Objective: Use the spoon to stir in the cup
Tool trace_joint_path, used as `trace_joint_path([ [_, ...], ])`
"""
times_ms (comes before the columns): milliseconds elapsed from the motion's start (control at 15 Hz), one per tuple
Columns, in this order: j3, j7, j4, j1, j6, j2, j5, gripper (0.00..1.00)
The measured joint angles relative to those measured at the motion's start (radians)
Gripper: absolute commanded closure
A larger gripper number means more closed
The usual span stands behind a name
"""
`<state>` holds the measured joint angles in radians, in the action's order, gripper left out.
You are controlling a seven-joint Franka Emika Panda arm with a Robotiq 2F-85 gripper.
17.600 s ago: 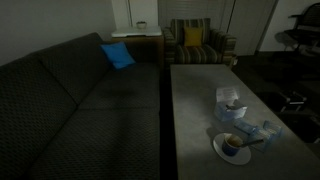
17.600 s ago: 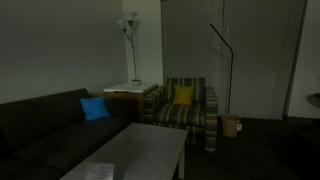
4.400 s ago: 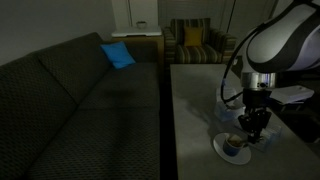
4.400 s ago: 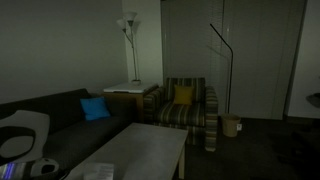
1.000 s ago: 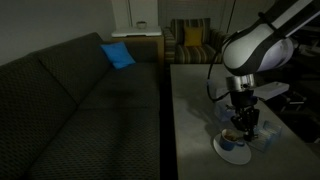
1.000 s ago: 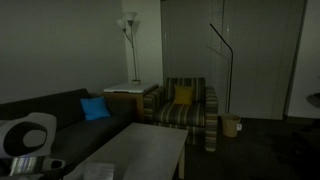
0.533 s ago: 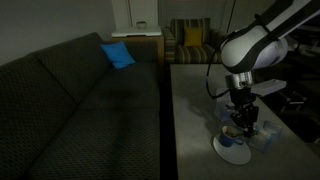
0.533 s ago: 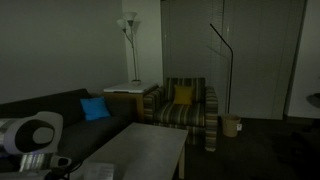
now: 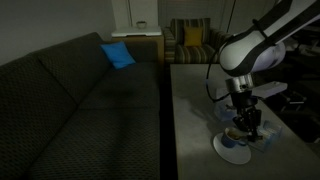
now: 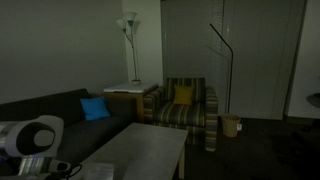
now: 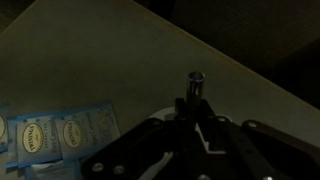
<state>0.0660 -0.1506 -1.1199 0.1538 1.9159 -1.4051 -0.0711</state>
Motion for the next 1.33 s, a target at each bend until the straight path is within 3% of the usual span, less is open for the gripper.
trace_joint_path([
  [1333,-0.013,0.001,0.026,0.04,-0.049,0.015,-0.008,0.96],
])
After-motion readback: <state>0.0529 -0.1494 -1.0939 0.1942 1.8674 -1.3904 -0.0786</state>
